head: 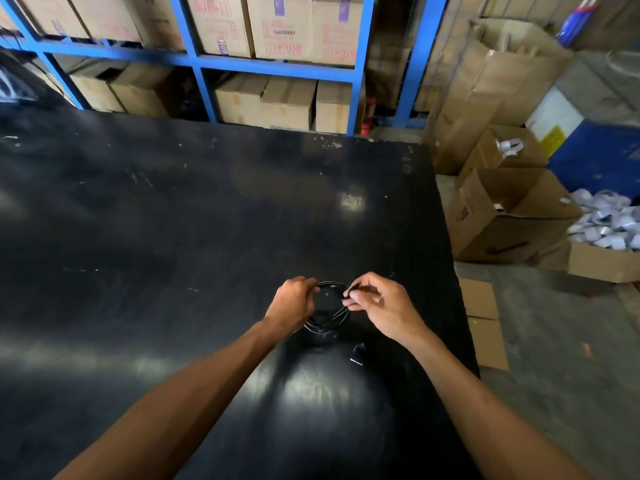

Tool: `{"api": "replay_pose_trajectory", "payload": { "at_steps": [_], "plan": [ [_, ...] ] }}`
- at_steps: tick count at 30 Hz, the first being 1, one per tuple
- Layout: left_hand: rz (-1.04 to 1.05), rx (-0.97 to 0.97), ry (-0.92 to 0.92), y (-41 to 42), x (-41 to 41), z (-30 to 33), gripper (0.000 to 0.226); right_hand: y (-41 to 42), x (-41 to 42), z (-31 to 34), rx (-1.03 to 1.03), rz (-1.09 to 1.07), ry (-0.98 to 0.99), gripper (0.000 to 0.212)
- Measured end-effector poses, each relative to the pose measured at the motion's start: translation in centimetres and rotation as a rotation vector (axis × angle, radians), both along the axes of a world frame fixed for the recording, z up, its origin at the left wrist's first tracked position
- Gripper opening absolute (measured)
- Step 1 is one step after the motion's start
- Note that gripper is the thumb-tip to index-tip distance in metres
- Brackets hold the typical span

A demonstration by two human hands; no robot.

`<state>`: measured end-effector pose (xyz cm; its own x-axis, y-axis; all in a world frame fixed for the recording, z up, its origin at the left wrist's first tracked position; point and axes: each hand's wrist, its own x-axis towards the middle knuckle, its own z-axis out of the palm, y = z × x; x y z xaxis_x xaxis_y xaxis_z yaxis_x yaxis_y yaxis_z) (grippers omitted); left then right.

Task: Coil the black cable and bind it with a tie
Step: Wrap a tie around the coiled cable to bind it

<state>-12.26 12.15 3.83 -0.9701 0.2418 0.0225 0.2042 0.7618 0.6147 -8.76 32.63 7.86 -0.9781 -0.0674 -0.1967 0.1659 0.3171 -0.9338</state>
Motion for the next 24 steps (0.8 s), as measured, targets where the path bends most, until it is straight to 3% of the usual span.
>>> {"api": "replay_pose_trajectory", "payload": {
  "at_steps": [4, 8, 14, 24],
  "plan": [
    [-0.007, 0.069, 0.050, 1.4, 0.7, 2.7, 0.020, -1.7, 0.9, 0.4, 0.192, 0.070, 0.098, 0.008],
    [-0.020, 0.135, 0.056, 2.2, 2.0, 4.9, 0.020, -2.3, 1.8, 1.0, 0.434, 0.052, 0.433, 0.012],
    [-0.013, 0.234, 0.114, 2.5, 3.4, 7.1, 0.020, -2.7, 4.1, 2.2, 0.496, -0.037, 0.796, 0.016],
    [-0.071, 0.389, 0.107, 2.8, 4.9, 9.4, 0.019, -1.7, 4.2, 4.1, 0.461, -0.082, 0.849, 0.017]
  ]
}}
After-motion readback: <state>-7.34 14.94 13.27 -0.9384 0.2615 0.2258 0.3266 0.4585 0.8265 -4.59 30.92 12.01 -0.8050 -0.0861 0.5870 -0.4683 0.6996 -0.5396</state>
